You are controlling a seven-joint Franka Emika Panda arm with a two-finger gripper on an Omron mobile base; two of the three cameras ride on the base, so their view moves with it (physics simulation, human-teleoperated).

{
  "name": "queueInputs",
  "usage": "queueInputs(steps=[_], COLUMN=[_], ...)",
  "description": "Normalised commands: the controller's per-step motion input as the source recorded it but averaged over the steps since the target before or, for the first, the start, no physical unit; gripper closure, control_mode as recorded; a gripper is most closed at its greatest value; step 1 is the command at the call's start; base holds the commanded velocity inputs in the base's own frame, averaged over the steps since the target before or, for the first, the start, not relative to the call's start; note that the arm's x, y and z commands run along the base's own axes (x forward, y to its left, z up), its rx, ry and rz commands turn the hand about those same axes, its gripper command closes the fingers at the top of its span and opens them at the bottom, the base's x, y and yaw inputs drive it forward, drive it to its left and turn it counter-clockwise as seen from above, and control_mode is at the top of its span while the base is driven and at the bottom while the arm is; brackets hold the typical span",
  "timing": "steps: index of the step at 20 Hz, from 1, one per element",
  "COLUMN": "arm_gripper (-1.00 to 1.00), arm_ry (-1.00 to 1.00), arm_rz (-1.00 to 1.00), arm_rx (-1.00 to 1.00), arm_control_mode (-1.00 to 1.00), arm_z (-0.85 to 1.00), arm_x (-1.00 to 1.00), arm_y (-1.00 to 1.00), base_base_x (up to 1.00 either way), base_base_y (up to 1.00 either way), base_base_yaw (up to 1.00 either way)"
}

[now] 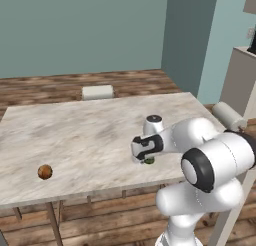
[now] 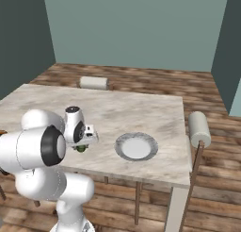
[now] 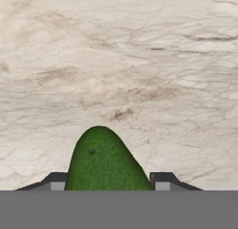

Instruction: Pick the avocado and bread from the counter and place them on the plate. Then pick the jam from the cabinet and place it next to the plate. Lastly close the cabinet door.

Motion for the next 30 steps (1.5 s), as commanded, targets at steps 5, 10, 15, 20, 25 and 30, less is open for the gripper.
queueInputs(steps=[5, 10, 15, 20, 25, 30], arm_gripper=[1.00, 1.00, 1.00, 1.00, 1.00, 1.00], arm_ry=[-0.20, -0.13, -0.06, 0.00, 0.00, 0.03], arm_rz=[-0.02, -0.07, -0.14, -0.18, -0.14, -0.08], arm_rx=[0.00, 0.00, 0.00, 0.05, 0.07, 0.14], arm_control_mode=[-1.00, -1.00, -1.00, -1.00, -1.00, -1.00], arm_z=[0.13, 0.51, 0.63, 0.51, 0.46, 0.44], arm_x=[-0.27, -0.15, -0.10, -0.04, 0.00, 0.00], arm_y=[0.00, -0.03, -0.21, -0.38, -0.53, -0.62], base_base_x=[0.00, 0.00, 0.00, 0.00, 0.00, 0.00], base_base_y=[0.00, 0.00, 0.00, 0.00, 0.00, 0.00], base_base_yaw=[0.00, 0.00, 0.00, 0.00, 0.00, 0.00])
